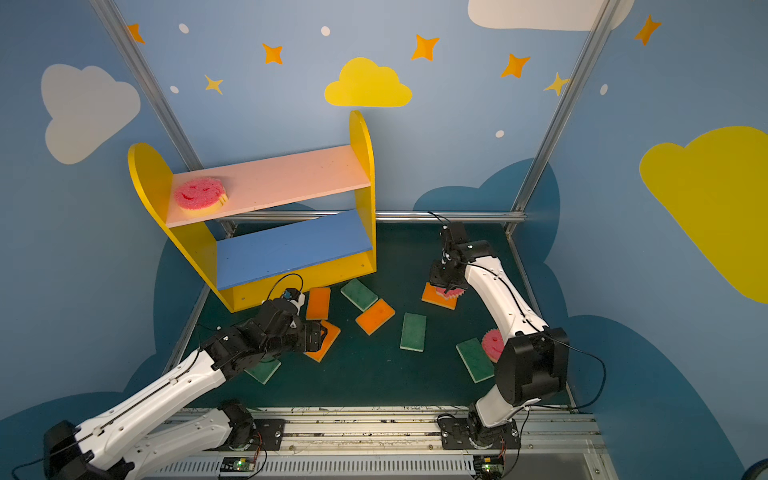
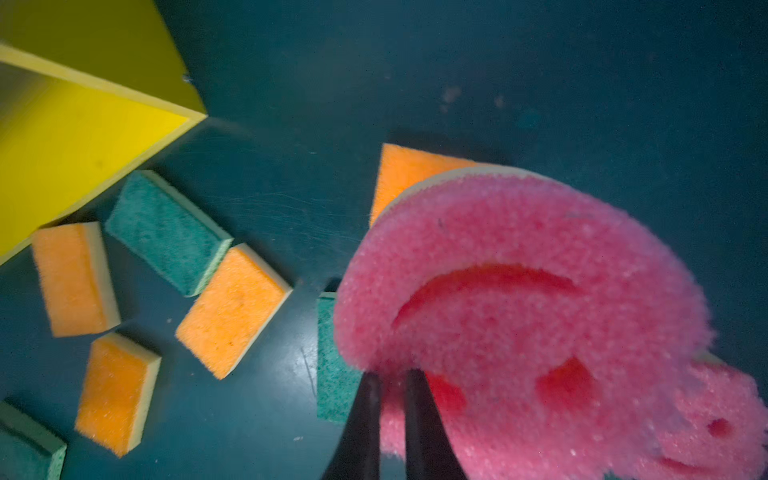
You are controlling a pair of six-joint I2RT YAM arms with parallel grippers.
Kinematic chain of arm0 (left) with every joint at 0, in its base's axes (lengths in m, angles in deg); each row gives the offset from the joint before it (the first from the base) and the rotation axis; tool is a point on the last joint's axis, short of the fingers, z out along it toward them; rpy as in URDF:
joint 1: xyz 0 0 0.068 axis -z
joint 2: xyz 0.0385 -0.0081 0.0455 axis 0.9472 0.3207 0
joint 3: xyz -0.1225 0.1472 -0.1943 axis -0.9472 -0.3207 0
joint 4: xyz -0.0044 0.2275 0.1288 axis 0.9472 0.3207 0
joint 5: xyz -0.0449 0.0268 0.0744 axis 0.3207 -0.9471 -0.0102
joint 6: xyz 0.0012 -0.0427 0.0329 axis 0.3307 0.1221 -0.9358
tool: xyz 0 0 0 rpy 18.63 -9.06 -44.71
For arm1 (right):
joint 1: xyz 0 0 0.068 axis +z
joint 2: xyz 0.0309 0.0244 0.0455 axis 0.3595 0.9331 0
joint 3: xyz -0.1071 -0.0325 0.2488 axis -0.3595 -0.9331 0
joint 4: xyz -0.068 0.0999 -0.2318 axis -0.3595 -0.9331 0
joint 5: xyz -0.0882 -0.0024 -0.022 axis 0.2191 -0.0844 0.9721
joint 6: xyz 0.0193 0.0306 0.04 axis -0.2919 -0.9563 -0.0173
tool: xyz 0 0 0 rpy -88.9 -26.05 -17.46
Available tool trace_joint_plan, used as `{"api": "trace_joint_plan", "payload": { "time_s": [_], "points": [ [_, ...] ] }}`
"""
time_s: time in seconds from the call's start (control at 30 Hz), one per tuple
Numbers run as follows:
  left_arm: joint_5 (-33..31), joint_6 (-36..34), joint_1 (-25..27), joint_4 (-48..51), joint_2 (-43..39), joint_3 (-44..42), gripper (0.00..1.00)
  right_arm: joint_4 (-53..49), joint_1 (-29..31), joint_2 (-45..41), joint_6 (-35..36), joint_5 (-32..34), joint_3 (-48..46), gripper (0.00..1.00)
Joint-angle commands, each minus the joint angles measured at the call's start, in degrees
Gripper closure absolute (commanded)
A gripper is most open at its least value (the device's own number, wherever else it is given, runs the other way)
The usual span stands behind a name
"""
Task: Place and organize the cleaning sponges onto the shelf
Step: 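Carry the pink sponge toward the left gripper and hand it over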
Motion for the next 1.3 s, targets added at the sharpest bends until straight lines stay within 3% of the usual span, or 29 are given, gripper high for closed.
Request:
{"api": "trace_joint_plan", "payload": {
  "time_s": [0.0, 0.2, 0.33, 0.47, 0.57, 0.7, 0.77, 1.0, 1.27],
  "points": [
    [0.25, -0.67, -0.49, 1.93, -0.74, 0.95, 0.01, -4.13, 4.23, -1.72, 4.75, -1.52, 5.84, 0.97],
    [0.84, -0.07, -1.04, 2.38, -3.00, 1.52, 0.02, -1.94, 12.61, -0.60, 8.15, -2.06, 13.27, 0.96],
    [4.02, 0.88, -1.89, -4.34, -9.28, -0.46, 0.15, 4.65, 17.13, -1.55, 8.80, -6.30, 11.06, 0.96],
    [9.14, 1.80, -5.87, -9.70, -12.90, -1.21, 0.22, 9.36, 19.79, -2.35, 10.32, -12.35, 7.46, 0.96],
    [15.32, 2.96, -9.26, -13.77, -11.56, -0.82, 0.22, 11.21, 21.29, -2.21, 12.26, -15.46, 5.07, 0.99],
    [21.33, 4.11, -10.50, -20.37, -6.98, -0.86, 0.10, 10.94, 23.66, -0.47, 14.75, -19.42, 4.71, 1.00],
    [22.17, 4.63, -10.55, -23.20, -5.01, -0.88, 0.09, 11.35, 24.91, 0.07, 15.67, -21.02, 4.44, 1.00],
    [25.50, 7.88, -10.70, -29.87, 1.08, 0.93, 0.16, 13.50, 27.44, 1.65, 17.46, -23.98, 3.84, 1.00],
    [25.06, 10.15, -10.92, -35.54, 1.68, 0.36, 0.20, 14.40, 27.80, 2.82, 18.44, -27.09, 3.99, 1.00]
  ]
}}
